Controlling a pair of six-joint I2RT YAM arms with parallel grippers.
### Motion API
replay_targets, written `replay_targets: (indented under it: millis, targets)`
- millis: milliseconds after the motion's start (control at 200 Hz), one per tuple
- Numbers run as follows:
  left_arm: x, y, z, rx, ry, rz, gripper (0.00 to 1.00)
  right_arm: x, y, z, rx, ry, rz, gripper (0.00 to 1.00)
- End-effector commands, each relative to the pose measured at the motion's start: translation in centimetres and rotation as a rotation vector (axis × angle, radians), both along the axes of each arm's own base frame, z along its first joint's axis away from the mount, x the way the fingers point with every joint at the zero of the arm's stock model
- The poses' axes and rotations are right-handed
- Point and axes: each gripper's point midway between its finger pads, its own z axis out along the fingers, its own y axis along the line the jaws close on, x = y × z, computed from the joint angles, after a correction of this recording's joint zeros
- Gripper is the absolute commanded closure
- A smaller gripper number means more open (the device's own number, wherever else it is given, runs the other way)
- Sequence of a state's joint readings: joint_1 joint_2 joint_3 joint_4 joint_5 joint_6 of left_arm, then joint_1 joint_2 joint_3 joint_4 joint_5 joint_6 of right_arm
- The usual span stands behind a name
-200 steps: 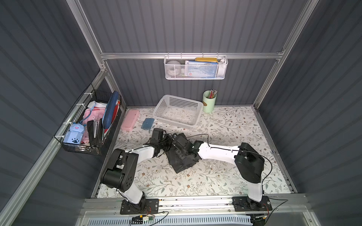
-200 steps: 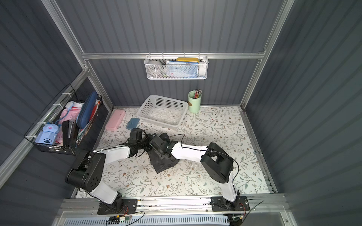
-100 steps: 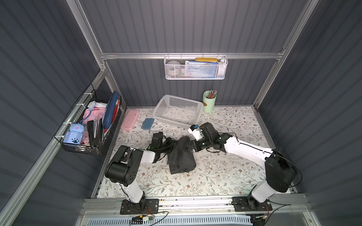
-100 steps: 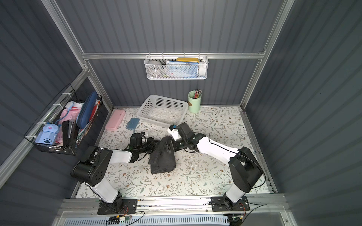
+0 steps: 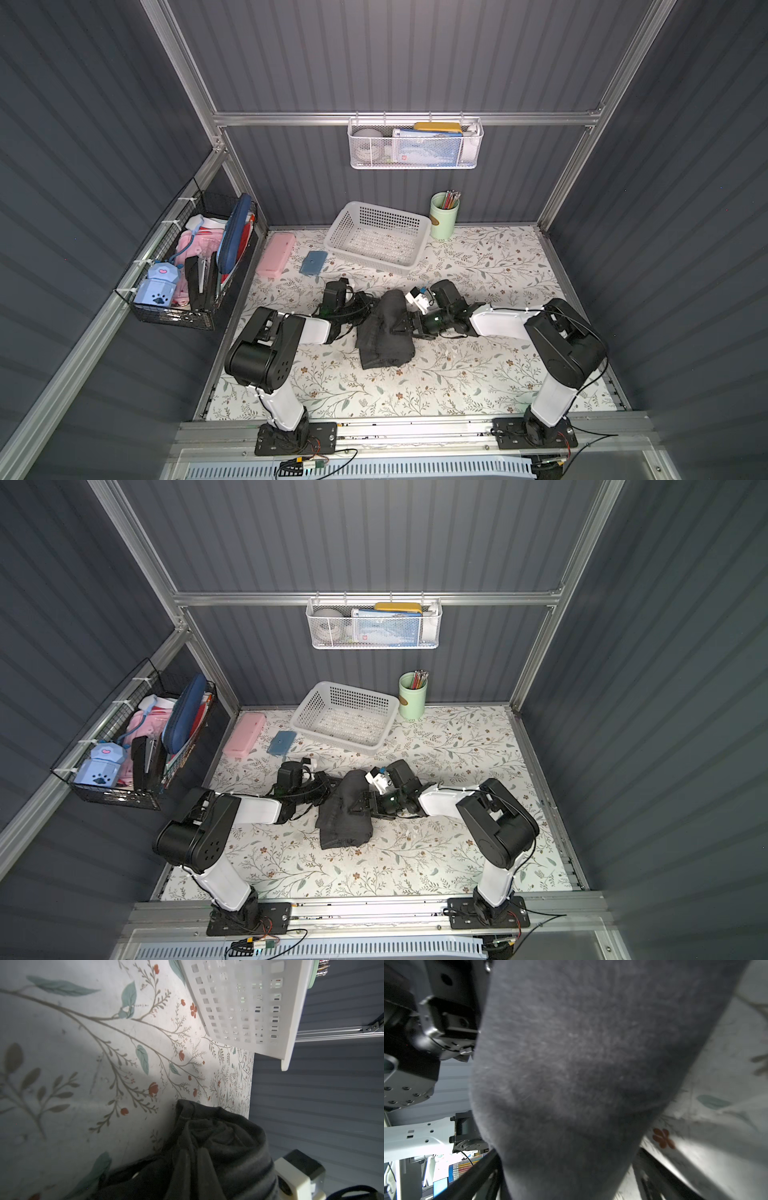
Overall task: Roll up the long pants
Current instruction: Roll the long pant at the center of the board.
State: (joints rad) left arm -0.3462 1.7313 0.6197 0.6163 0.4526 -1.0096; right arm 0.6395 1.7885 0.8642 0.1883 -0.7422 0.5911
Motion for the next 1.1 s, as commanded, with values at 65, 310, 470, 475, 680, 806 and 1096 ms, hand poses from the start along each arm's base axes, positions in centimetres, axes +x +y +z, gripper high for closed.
replay_targets:
  millis: [65,310,470,475,680,806,1096]
  targets:
    - [-1.6,0.7,-2.5,0.086,0.066,-0.015,1.00,0.3,1.3,-1.5,-0.061,0.025,-0.027,0.01]
    - [-1.3,0.7,-2.6,0.100,0.055,-0.018,1.00,-0.2,3.5,-2.2,-0.212,0.009,0.039,0.18]
    - [-0.6,1.2,-1.3,0.186,0.027,-0.028,0.86,0.3,2.9,-3.5,-0.342,0.022,0.019,0.78]
    - [-0.5,1.2,-1.2,0.192,0.023,-0.028,0.84,0.4,2.8,-3.6,-0.348,0.022,0.017,0.81]
    - [0.4,4.2,1.3,0.470,0.013,-0.036,0.45,1.1,1.3,-3.4,-0.483,0.008,0.002,0.98]
    - [0.5,6.8,2.2,0.628,0.051,0.012,0.39,0.6,-1.1,-3.3,-0.666,0.035,0.058,0.99]
    - [0.2,9.2,2.4,0.742,0.073,0.078,0.41,2.8,-3.6,-3.4,-0.948,0.011,0.118,1.00]
